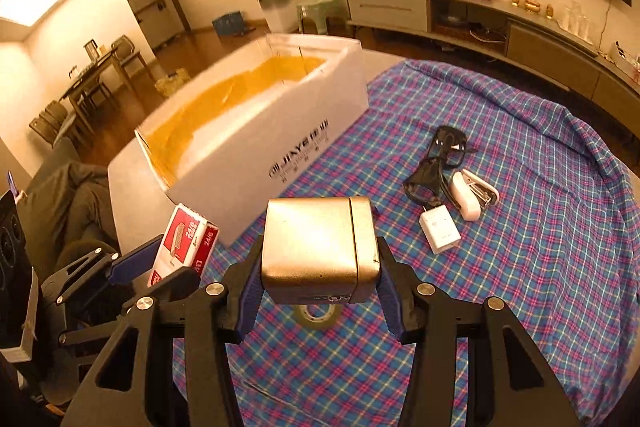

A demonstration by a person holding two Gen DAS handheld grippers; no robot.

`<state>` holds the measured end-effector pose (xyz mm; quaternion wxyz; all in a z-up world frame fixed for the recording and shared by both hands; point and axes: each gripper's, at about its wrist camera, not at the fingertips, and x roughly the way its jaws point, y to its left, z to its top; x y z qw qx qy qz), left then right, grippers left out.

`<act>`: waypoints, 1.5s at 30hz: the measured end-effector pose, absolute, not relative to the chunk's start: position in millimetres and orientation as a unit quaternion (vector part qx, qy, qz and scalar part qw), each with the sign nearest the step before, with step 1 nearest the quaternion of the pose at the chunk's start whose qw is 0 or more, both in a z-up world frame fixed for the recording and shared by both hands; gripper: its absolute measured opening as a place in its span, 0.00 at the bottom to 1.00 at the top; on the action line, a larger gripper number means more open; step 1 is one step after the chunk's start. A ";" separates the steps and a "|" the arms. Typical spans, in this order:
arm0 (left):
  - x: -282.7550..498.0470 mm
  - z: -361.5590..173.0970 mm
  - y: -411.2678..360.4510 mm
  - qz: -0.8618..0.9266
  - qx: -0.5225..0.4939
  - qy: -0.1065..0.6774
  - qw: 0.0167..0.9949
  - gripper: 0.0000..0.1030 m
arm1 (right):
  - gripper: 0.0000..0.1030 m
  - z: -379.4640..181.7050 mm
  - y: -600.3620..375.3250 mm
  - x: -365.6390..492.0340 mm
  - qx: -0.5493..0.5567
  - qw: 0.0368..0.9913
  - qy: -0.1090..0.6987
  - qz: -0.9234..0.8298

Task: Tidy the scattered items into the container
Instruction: 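Lift and carry the staple box and gold tin over the cardboard box with both tools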

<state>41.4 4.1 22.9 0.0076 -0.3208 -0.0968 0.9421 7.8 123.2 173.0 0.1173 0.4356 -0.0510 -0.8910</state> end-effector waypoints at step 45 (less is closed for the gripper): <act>-29.7 55.9 -107.2 0.943 -0.278 -0.181 -0.010 0.38 | 0.50 246.1 42.9 4.2 0.304 0.138 -0.023 -0.942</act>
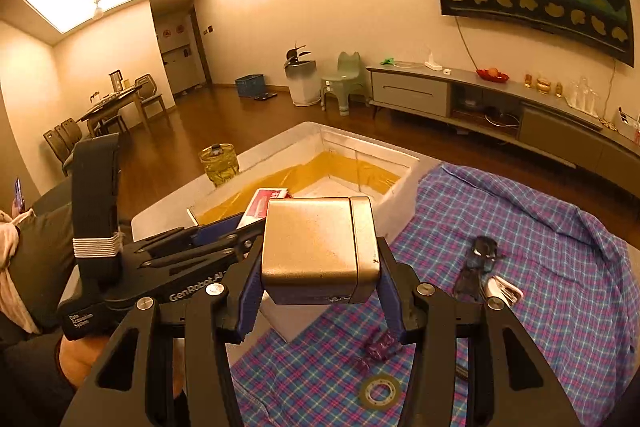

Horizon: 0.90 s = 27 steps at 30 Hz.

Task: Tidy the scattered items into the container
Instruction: 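Lift and carry the staple box and gold tin over the cardboard box with both tools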

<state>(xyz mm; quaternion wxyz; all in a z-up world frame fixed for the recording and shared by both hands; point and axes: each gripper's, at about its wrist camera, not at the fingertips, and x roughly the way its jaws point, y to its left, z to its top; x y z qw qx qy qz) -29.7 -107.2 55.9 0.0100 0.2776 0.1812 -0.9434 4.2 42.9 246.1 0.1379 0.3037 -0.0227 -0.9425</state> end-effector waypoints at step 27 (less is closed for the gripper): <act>-80.8 68.5 -182.3 -0.926 0.275 0.259 0.031 0.38 | 0.50 245.3 13.5 -76.8 0.318 0.151 -0.029 -0.936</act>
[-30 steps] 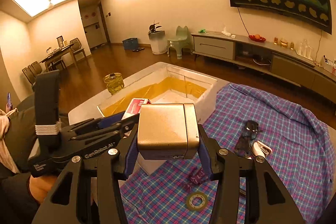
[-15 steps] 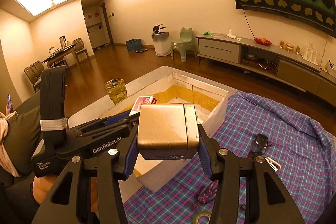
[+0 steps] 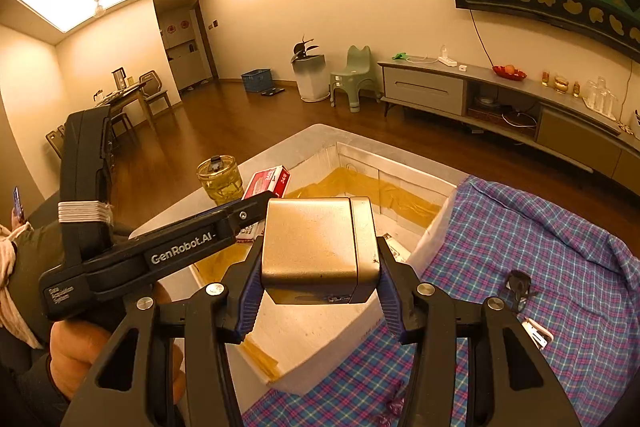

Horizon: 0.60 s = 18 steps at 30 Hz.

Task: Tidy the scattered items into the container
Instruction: 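Lift and carry the staple box and gold tin over the cardboard box with both tools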

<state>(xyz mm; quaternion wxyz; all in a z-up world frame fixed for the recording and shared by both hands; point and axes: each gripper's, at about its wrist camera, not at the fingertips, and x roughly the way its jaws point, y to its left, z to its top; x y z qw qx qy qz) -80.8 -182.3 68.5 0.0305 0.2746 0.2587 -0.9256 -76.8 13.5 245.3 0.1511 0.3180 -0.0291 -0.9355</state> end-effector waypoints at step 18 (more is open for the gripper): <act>-114.6 68.3 -213.1 -0.929 0.322 0.183 0.006 0.38 | 0.50 241.6 -4.3 -111.9 0.343 0.146 -0.005 -0.928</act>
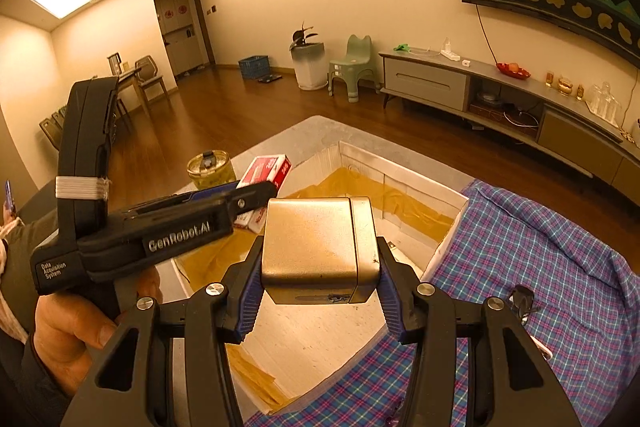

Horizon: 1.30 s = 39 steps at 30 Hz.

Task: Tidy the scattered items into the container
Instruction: 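Lift and carry the staple box and gold tin over the cardboard box with both tools, then open the left tool to drop the staple box while the right tool drops the gold tin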

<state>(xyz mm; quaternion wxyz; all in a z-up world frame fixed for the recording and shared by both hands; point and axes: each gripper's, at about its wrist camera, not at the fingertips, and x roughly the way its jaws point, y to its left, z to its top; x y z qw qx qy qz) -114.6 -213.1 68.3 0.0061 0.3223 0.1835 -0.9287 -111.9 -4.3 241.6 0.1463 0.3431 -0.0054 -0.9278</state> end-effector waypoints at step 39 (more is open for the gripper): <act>-114.9 26.8 -210.4 -0.916 0.397 0.051 0.025 0.38 | 0.50 155.6 -42.6 -174.0 0.487 0.136 0.049 -0.861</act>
